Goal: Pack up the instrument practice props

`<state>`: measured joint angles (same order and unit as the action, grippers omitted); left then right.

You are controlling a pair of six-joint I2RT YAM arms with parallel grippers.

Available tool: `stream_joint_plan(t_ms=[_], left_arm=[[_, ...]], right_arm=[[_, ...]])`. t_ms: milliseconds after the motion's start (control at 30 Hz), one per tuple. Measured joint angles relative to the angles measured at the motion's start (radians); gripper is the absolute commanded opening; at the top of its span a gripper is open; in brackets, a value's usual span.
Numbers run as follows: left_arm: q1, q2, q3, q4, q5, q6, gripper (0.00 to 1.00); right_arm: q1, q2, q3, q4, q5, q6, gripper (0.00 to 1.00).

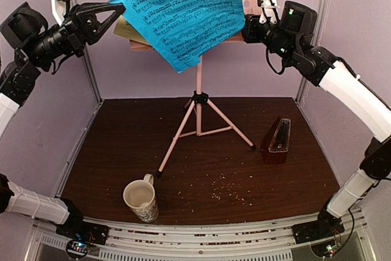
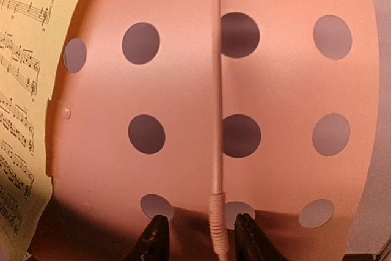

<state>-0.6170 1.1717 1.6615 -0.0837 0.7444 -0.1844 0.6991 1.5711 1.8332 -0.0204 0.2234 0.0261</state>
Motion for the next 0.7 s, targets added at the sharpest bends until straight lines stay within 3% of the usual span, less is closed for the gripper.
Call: stream_joint_plan(t_ms=[167,467,700], left_arm=[[0.000,-0.016,-0.029,-0.048,0.053,-0.004,0.00],[0.000,-0.046,-0.051,-0.072,0.056,-0.016,0.00],[0.000,-0.054,-0.074,-0.067,0.071,-0.059,0.00]], right_arm=[[0.000,-0.010,-0.035,-0.010,-0.034,0.006,0.59],[0.001,-0.090,-0.127,-0.001,-0.097,0.005,0.97],[0.002,-0.240,-0.267,0.040,-0.156,0.049,1.00]])
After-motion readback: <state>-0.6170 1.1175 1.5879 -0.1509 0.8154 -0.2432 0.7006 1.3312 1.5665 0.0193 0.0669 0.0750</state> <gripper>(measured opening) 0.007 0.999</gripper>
